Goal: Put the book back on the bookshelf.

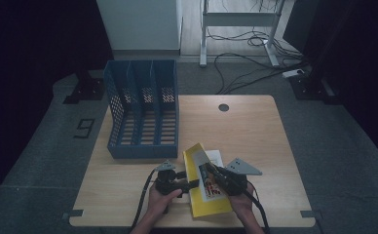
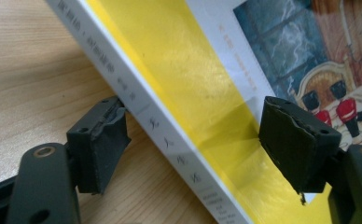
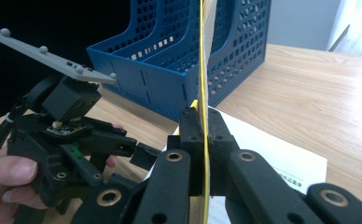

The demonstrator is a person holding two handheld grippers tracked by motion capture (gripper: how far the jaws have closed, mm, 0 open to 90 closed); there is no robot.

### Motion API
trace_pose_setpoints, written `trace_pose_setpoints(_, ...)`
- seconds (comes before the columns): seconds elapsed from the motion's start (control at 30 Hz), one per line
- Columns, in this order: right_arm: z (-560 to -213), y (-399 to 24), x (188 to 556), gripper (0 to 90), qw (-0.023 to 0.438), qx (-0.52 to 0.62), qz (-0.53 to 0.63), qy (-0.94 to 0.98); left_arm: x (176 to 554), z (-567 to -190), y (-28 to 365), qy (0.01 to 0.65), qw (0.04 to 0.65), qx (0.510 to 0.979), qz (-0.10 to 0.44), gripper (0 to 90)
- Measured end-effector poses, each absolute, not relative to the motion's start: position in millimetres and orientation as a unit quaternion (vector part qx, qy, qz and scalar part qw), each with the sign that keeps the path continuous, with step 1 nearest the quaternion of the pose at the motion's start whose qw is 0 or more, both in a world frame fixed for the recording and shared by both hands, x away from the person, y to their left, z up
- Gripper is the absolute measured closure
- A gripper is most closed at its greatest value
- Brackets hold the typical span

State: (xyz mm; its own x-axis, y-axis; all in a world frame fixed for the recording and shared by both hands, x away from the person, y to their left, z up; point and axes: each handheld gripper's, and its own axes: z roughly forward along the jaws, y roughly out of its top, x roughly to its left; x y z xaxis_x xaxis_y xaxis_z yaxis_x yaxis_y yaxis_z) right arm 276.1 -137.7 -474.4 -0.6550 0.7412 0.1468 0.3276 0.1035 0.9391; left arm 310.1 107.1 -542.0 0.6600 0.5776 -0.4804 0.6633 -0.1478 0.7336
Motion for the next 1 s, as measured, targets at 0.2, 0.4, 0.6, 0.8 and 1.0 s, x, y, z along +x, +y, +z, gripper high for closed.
trace_pose_setpoints(0.2, -475, -137, 276, 87.6, 0.185, 0.367, 0.554, 0.724, 310, -542, 107, 0.413, 0.503, 0.758, -0.041, 25.4)
trace_pose_setpoints(0.4, -477, -136, 277, 87.4, 0.185, 0.365, 0.547, 0.730, 310, -544, 106, 0.418, 0.497, 0.759, -0.046, 26.8)
trace_pose_setpoints(0.6, -479, -139, 279, 87.2, 0.177, 0.369, 0.547, 0.731, 311, -545, 108, 0.428, 0.490, 0.757, -0.054, 33.8)
trace_pose_setpoints(0.8, -487, -141, 283, 87.1, 0.171, 0.380, 0.533, 0.737, 312, -549, 108, 0.438, 0.482, 0.757, -0.059, 38.0)
trace_pose_setpoints(1.0, -492, -146, 288, 87.3, 0.162, 0.394, 0.520, 0.741, 311, -549, 108, 0.443, 0.479, 0.755, -0.056, 41.6)
